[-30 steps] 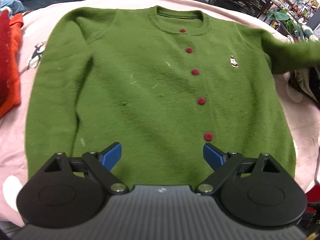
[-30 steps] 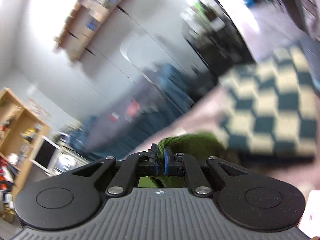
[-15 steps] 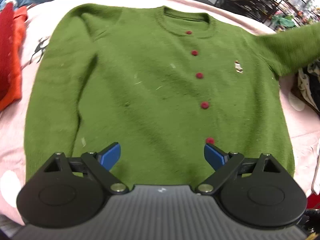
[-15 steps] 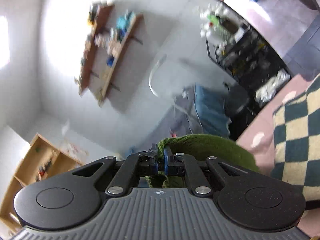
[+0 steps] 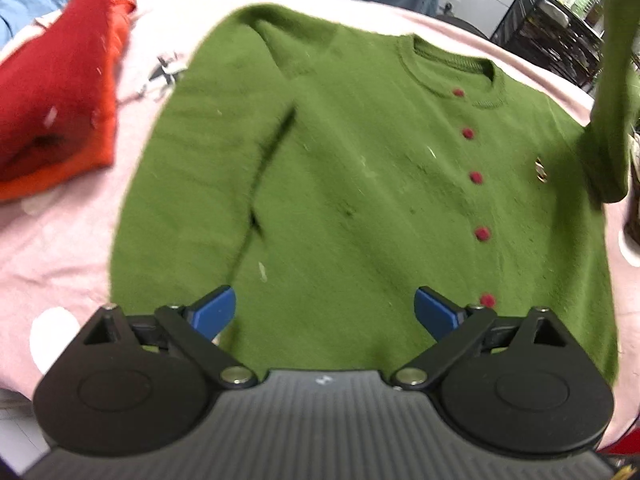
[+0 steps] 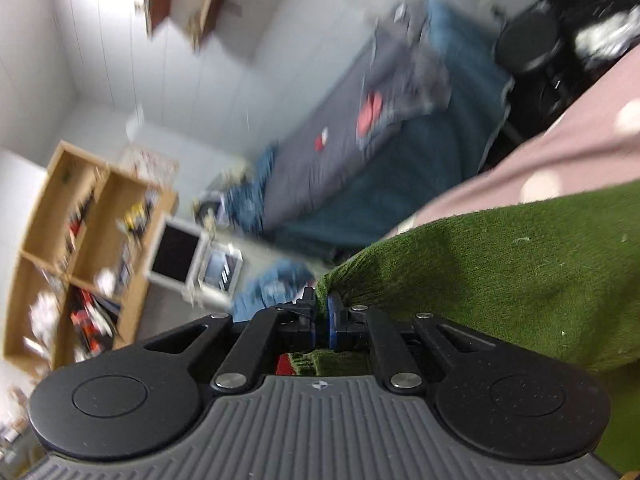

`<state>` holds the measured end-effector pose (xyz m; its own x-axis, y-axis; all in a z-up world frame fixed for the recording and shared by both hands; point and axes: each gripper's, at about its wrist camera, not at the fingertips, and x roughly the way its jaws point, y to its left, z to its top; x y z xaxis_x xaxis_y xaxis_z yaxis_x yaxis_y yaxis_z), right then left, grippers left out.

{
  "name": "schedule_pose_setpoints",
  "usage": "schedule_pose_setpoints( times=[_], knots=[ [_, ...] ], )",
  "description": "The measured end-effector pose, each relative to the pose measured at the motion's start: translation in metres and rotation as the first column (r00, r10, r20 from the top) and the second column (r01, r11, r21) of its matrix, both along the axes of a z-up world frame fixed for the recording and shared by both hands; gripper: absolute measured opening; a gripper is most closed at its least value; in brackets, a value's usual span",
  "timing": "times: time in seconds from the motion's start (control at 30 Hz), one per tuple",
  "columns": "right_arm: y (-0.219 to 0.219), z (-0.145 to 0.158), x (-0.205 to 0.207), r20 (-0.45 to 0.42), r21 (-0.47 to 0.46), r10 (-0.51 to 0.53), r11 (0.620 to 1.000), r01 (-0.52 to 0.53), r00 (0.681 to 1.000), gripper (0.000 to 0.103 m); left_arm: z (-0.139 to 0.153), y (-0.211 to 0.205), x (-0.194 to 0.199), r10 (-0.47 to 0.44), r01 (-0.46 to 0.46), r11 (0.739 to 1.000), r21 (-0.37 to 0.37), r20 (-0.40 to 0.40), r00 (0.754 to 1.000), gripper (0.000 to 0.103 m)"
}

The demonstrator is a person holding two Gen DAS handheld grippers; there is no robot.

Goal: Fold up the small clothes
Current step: 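Grasp the cardigan sleeve cuff with the right gripper and lift it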

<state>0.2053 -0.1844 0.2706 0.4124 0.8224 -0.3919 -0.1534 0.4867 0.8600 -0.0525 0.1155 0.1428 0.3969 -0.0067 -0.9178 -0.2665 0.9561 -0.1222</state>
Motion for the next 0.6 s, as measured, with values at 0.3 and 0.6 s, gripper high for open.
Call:
schedule_pose_setpoints(
  times=[0.3,0.6],
  knots=[
    [0.137,-0.076,0.013,-0.063,-0.191,0.154,0.968,-0.163,0.986,0.011,0.006,0.008,0.003,0.019,-0.02,0.998,0.067,0.024,1.0,0.103],
    [0.185,-0.134,0.02,-0.163,-0.258,0.129,0.951,-0.168,0.978,0.013,0.003,0.017,0.007,0.013,-0.013,0.997,0.08,0.009,1.0,0.103]
  ],
)
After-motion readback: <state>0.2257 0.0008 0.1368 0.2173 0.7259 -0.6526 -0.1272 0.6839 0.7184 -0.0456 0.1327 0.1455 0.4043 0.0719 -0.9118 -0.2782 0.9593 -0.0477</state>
